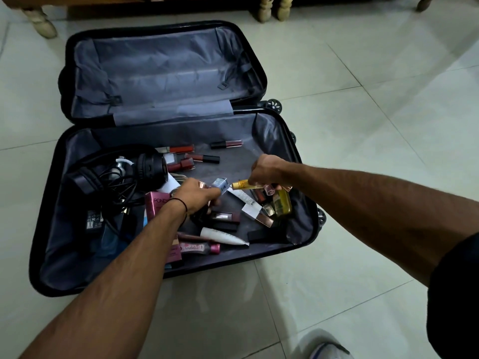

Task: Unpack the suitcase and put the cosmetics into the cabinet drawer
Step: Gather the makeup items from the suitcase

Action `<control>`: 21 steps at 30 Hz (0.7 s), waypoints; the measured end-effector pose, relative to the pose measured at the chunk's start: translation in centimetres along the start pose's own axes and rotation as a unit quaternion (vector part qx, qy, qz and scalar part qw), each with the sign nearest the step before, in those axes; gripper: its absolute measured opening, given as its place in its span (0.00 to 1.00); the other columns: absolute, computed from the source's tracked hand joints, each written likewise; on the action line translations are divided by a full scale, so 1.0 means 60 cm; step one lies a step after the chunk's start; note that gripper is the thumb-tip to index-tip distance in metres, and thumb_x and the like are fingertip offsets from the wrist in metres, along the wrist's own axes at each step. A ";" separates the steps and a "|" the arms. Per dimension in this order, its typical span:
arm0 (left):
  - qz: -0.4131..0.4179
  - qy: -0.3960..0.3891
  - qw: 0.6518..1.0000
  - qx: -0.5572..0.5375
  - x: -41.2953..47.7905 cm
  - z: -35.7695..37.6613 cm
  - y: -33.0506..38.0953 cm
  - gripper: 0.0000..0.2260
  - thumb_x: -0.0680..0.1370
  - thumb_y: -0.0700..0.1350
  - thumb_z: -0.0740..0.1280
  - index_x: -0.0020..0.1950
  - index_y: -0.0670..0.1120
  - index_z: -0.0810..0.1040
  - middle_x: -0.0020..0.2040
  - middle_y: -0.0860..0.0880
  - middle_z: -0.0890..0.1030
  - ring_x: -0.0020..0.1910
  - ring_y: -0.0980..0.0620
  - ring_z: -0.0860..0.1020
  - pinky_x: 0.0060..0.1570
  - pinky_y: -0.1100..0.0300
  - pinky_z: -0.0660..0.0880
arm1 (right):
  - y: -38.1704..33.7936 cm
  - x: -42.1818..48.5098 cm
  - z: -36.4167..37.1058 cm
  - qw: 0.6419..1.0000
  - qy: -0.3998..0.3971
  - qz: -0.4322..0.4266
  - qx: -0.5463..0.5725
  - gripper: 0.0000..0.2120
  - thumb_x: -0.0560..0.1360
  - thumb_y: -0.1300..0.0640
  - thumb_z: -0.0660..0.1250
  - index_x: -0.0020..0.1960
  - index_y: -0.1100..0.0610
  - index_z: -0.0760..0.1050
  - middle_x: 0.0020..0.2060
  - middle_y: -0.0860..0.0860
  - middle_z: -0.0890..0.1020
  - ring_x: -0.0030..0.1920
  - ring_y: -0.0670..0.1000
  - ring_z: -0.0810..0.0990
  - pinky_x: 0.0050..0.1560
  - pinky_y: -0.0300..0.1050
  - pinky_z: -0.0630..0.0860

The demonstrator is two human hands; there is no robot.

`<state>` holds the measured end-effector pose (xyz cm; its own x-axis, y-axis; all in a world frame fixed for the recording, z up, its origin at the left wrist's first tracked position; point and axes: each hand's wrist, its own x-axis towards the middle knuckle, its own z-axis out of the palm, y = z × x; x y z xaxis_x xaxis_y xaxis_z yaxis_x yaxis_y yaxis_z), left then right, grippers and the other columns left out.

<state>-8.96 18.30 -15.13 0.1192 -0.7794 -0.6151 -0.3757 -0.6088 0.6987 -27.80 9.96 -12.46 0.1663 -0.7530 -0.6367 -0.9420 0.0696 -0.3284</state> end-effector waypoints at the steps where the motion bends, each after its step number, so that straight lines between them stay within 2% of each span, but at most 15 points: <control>1: -0.004 -0.006 0.999 -0.034 -0.002 0.002 0.000 0.08 0.72 0.42 0.70 0.34 0.41 0.81 0.33 0.44 0.83 0.22 0.51 0.74 0.27 0.64 0.70 | 0.002 0.000 0.000 1.000 0.001 0.003 0.026 0.09 0.74 0.60 0.69 0.50 0.65 0.80 0.35 0.55 0.79 0.25 0.50 0.76 0.21 0.36 0.69; 3: -0.006 0.002 0.997 -0.074 -0.003 0.006 -0.001 0.08 0.73 0.39 0.69 0.34 0.40 0.79 0.30 0.44 0.81 0.21 0.52 0.72 0.23 0.66 0.68 | 0.008 0.002 -0.002 0.997 0.003 0.009 0.083 0.10 0.73 0.62 0.68 0.51 0.67 0.80 0.35 0.57 0.79 0.24 0.50 0.75 0.22 0.37 0.71; 6: -0.009 0.050 0.993 -0.103 0.001 0.008 -0.005 0.07 0.68 0.41 0.70 0.30 0.42 0.77 0.30 0.42 0.78 0.22 0.49 0.73 0.24 0.65 0.69 | 0.013 0.000 -0.002 0.990 -0.002 0.018 0.137 0.10 0.72 0.65 0.67 0.51 0.70 0.80 0.35 0.58 0.78 0.25 0.51 0.75 0.24 0.39 0.72; 9: -0.010 0.073 0.986 -0.147 0.006 0.009 -0.007 0.06 0.71 0.41 0.71 0.36 0.42 0.78 0.31 0.44 0.78 0.25 0.48 0.73 0.23 0.64 0.69 | 0.011 -0.006 -0.001 0.986 0.006 0.024 0.165 0.05 0.71 0.67 0.65 0.45 0.69 0.77 0.29 0.56 0.75 0.23 0.52 0.73 0.22 0.39 0.68; 13: -0.008 0.091 0.966 -0.240 0.012 0.021 -0.007 0.09 0.74 0.43 0.72 0.38 0.45 0.74 0.32 0.45 0.77 0.22 0.50 0.71 0.31 0.59 0.71 | 0.004 -0.004 0.006 0.986 0.034 0.015 0.162 0.04 0.72 0.65 0.66 0.44 0.65 0.77 0.28 0.56 0.76 0.21 0.51 0.73 0.21 0.39 0.68; 14: -0.007 0.094 0.961 -0.259 0.014 0.024 -0.007 0.10 0.73 0.44 0.73 0.38 0.45 0.73 0.32 0.45 0.76 0.22 0.50 0.71 0.32 0.58 0.71 | 0.002 -0.003 0.008 0.992 0.043 0.000 0.115 0.05 0.72 0.63 0.68 0.45 0.65 0.79 0.32 0.57 0.79 0.23 0.51 0.76 0.22 0.40 0.71; 17: -0.003 0.115 0.957 -0.265 0.018 0.031 -0.007 0.11 0.73 0.46 0.75 0.39 0.46 0.73 0.33 0.44 0.77 0.24 0.49 0.72 0.33 0.57 0.72 | -0.008 -0.005 0.013 0.996 0.070 -0.050 -0.015 0.07 0.73 0.58 0.69 0.49 0.58 0.83 0.45 0.55 0.85 0.40 0.54 0.83 0.37 0.43 0.77; 19: 0.003 0.135 0.958 -0.254 0.022 0.032 -0.008 0.11 0.72 0.46 0.75 0.40 0.45 0.74 0.34 0.43 0.78 0.25 0.48 0.73 0.34 0.55 0.73 | -0.013 -0.003 0.015 0.995 0.076 -0.066 -0.015 0.07 0.73 0.59 0.69 0.50 0.56 0.83 0.48 0.55 0.84 0.46 0.56 0.84 0.41 0.44 0.77; 21: 0.007 0.146 0.959 -0.245 0.023 0.031 -0.009 0.10 0.71 0.46 0.75 0.41 0.44 0.76 0.35 0.42 0.79 0.26 0.47 0.74 0.33 0.55 0.74 | -0.014 0.001 0.013 0.991 0.102 -0.083 -0.012 0.09 0.74 0.58 0.67 0.53 0.54 0.81 0.50 0.55 0.84 0.47 0.56 0.82 0.43 0.44 0.76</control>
<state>-10.33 17.80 -17.04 0.3957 -0.7526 -0.5262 0.0887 -0.5390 0.8376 -26.79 10.37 -12.76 0.2599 -0.8694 -0.4203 -0.9133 -0.0800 -0.3993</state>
